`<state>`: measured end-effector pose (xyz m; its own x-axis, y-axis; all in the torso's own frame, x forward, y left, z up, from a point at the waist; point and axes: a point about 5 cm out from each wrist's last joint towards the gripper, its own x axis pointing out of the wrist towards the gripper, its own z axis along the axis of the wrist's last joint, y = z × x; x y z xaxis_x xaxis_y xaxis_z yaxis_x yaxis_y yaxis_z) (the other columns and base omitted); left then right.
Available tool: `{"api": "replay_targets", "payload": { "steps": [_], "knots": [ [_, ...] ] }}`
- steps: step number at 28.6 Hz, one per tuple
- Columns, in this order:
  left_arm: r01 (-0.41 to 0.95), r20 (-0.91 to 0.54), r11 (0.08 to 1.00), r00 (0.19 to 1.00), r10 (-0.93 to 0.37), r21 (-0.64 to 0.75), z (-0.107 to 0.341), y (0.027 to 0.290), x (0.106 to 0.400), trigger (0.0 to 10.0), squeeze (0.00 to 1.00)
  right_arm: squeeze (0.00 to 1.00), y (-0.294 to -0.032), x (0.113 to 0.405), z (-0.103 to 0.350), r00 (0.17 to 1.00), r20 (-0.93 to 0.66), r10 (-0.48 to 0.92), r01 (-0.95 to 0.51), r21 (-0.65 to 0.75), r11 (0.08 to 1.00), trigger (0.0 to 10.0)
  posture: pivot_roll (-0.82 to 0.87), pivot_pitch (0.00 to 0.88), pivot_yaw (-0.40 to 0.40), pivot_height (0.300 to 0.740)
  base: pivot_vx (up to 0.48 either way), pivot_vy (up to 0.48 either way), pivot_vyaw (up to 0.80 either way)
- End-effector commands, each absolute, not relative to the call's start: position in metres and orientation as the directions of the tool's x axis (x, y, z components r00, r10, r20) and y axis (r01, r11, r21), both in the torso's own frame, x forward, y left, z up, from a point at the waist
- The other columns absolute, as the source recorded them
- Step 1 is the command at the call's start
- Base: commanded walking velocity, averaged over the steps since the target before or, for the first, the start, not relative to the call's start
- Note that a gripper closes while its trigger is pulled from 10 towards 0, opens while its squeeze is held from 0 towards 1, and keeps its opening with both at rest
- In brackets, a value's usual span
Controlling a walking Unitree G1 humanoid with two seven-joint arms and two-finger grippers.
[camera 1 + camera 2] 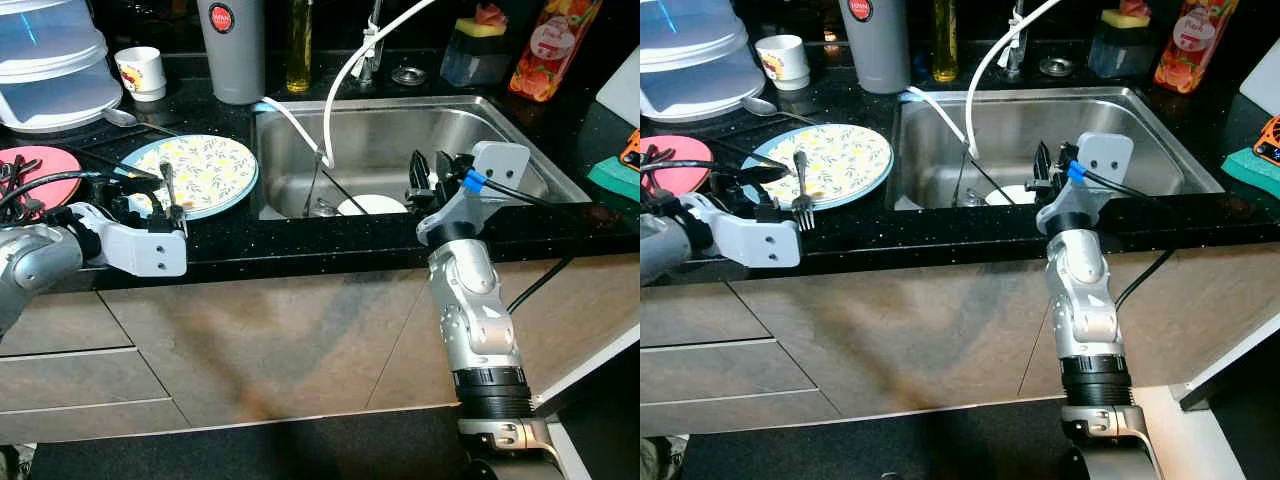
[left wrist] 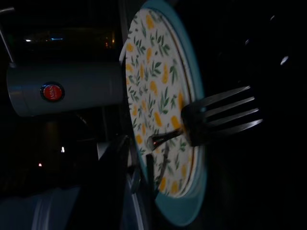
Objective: Kitchen organization
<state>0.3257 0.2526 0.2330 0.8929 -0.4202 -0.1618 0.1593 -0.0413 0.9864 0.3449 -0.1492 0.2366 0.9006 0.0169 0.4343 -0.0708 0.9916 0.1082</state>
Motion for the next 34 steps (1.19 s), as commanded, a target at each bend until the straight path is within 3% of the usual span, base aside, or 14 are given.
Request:
{"api": "replay_targets", "payload": {
  "steps": [1,9,16,17,18,19,27,32,33,34],
  "knots": [
    [0.168,-0.164,-0.031,0.882,-0.441,0.985,0.226,0.248,0.327,0.0,0.0,0.0,-0.147,0.345,0.239,0.895,0.445,0.019,-0.079,0.117,0.99,10.0,0.25,0.075,-0.009,0.74,0.0,0.0,0.0],
    [0.091,-0.079,0.005,0.887,-0.454,0.996,0.239,0.249,0.328,0.0,0.0,0.0,-0.148,0.347,0.239,0.896,0.444,0.017,-0.078,0.119,0.99,10.0,0.25,0.077,-0.008,0.74,0.0,0.0,0.0],
    [-0.049,0.1,0.119,0.875,-0.474,0.992,0.269,0.244,0.328,0.0,0.0,0.0,-0.147,0.347,0.238,0.897,0.442,0.02,-0.082,0.122,0.989,10.0,0.26,0.079,-0.01,0.74,0.0,0.0,0.0],
    [-0.119,0.197,0.19,0.862,-0.467,0.974,0.284,0.242,0.327,2.8,0.0,0.0,-0.146,0.347,0.238,0.897,0.442,0.021,-0.083,0.122,0.989,10.0,0.26,0.079,-0.01,0.74,0.0,0.0,0.0],
    [-0.119,0.197,0.19,0.862,-0.467,0.974,0.284,0.242,0.327,2.8,0.0,0.0,-0.146,0.347,0.238,0.897,0.442,0.021,-0.083,0.122,0.989,10.0,0.26,0.079,-0.01,0.74,0.0,0.0,0.0],
    [-0.168,0.259,0.231,0.848,-0.462,0.958,0.296,0.241,0.327,10.0,0.0,0.0,-0.146,0.347,0.238,0.896,0.443,0.021,-0.085,0.126,0.988,10.0,0.26,0.08,-0.012,0.74,0.0,0.0,0.0],
    [-0.244,0.374,0.316,0.801,-0.467,0.917,0.323,0.229,0.326,10.0,0.0,0.0,-0.146,0.348,0.239,0.896,0.444,0.02,-0.088,0.132,0.987,10.0,0.26,0.08,-0.013,0.74,0.0,0.0,0.0],
    [-0.326,0.521,0.446,0.732,-0.439,0.834,0.352,0.213,0.332,10.0,0.0,0.0,-0.146,0.349,0.239,0.895,0.445,0.019,-0.088,0.135,0.987,10.0,0.26,0.077,-0.014,0.74,0.0,0.0,0.0],
    [-0.324,0.577,0.532,0.7,-0.422,0.782,0.361,0.203,0.336,10.0,0.0,0.0,-0.146,0.349,0.24,0.895,0.446,0.019,-0.089,0.135,0.987,10.0,0.26,0.076,-0.015,0.74,0.0,0.0,0.0],
    [-0.324,0.577,0.532,0.7,-0.422,0.782,0.361,0.203,0.336,10.0,0.0,0.0,-0.146,0.349,0.24,0.895,0.446,0.019,-0.089,0.135,0.987,10.0,0.26,0.076,-0.015,0.74,0.0,0.0,0.0]
  ]
}}
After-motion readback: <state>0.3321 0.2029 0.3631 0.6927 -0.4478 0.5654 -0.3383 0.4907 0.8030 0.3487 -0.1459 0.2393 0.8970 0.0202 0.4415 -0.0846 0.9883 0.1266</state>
